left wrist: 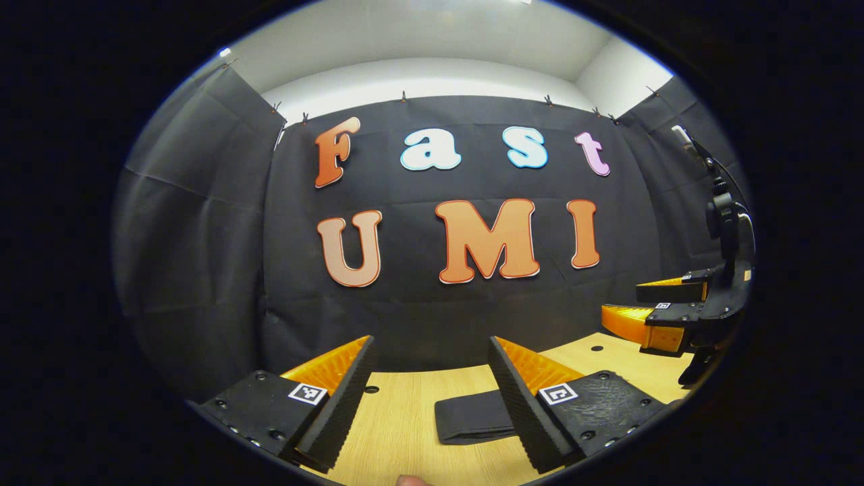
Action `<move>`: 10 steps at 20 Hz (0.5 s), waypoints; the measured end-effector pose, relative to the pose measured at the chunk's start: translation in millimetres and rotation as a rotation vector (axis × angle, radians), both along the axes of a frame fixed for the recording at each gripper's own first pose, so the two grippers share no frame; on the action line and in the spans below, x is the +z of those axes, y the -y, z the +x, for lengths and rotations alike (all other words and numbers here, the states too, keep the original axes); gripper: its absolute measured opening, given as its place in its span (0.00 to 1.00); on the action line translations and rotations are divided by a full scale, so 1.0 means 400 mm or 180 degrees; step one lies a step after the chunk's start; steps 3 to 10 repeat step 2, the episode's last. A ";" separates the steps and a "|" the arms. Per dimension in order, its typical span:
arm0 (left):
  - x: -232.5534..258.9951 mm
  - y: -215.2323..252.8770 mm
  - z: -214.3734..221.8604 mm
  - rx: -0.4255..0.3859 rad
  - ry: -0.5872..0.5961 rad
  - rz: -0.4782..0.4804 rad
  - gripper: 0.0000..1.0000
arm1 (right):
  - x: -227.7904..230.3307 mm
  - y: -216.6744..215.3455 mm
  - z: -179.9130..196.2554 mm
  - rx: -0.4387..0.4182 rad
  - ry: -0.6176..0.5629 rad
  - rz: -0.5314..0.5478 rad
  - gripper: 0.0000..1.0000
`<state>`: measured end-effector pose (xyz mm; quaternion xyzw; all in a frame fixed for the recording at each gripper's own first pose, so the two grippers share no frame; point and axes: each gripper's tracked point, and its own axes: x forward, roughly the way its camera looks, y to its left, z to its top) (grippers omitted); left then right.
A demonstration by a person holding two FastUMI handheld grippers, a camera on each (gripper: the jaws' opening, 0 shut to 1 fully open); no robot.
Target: Grasp the waist and the cuffs of the jeans and fold them to make the two legs overlap; first hold the waist and fold one-third of the jeans toward the cuffs, then hold the cuffs and fold the remaining one-third in the same direction to finish folding.
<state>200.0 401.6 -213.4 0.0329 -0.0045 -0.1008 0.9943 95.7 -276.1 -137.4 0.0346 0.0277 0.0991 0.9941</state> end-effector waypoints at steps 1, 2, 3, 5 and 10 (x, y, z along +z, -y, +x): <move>-0.006 0.005 -0.004 -0.0011 -0.0006 0.0006 0.99 | -0.003 -0.006 -0.003 0.0031 0.0002 -0.0001 0.97; -0.009 0.013 -0.010 -0.0037 -0.0022 0.0004 0.98 | 0.000 -0.009 -0.005 0.0030 0.0018 -0.0007 0.97; -0.009 0.013 -0.010 -0.0037 -0.0022 0.0004 0.98 | 0.000 -0.009 -0.005 0.0030 0.0018 -0.0007 0.97; -0.009 0.013 -0.010 -0.0037 -0.0022 0.0004 0.98 | 0.000 -0.009 -0.005 0.0030 0.0018 -0.0007 0.97; -0.009 0.013 -0.010 -0.0037 -0.0022 0.0004 0.98 | 0.000 -0.009 -0.005 0.0030 0.0018 -0.0007 0.97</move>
